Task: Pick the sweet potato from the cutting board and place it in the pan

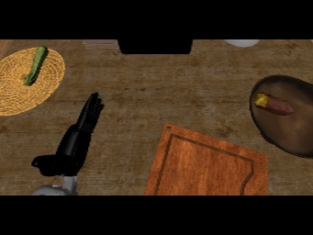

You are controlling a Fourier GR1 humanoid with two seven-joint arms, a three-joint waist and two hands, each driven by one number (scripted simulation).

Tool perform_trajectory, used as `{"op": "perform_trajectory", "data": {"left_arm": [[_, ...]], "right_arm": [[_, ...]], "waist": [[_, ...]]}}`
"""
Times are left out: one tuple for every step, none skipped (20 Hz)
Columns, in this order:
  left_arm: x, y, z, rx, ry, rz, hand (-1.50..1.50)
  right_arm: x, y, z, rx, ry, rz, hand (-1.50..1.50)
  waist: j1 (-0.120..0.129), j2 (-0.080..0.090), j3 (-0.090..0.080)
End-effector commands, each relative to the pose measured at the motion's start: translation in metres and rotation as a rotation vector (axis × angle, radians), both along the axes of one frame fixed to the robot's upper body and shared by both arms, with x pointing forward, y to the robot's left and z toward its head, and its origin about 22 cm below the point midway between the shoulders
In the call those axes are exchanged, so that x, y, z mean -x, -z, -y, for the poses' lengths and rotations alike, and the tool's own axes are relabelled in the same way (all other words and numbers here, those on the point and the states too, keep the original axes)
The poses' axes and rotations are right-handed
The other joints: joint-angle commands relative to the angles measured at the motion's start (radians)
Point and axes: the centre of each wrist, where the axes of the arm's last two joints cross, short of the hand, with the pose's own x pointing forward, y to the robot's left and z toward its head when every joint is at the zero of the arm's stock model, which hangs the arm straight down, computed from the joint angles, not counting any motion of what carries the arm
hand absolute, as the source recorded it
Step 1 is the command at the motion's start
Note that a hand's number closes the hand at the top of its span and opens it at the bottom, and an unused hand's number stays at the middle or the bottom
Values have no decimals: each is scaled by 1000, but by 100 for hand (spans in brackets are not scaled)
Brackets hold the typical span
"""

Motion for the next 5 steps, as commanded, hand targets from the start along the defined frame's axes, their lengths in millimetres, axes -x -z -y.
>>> {"op": "perform_trajectory", "data": {"left_arm": [[-5, -2, -7, -13, -18, 2, 0], [6, -6, 0, -2, -1, 5, 0], [5, -7, 0, -3, 5, 5, 0], [2, -7, 5, -3, 9, 0, 0], [-23, -13, 7, -2, -2, 13, 0]], "right_arm": [[14, 3, 6, -82, -115, 85, -150], [21, 3, 10, -59, -123, 77, -150], [11, 12, -2, -38, -107, 106, -150], [5, -3, 8, -16, -82, 110, -150], [4, 6, -1, 16, -110, 127, -150]], "waist": [[-3, -1, 0], [1, -1, 0], [2, -1, 0], [8, 2, 1], [-4, 2, 0]]}}
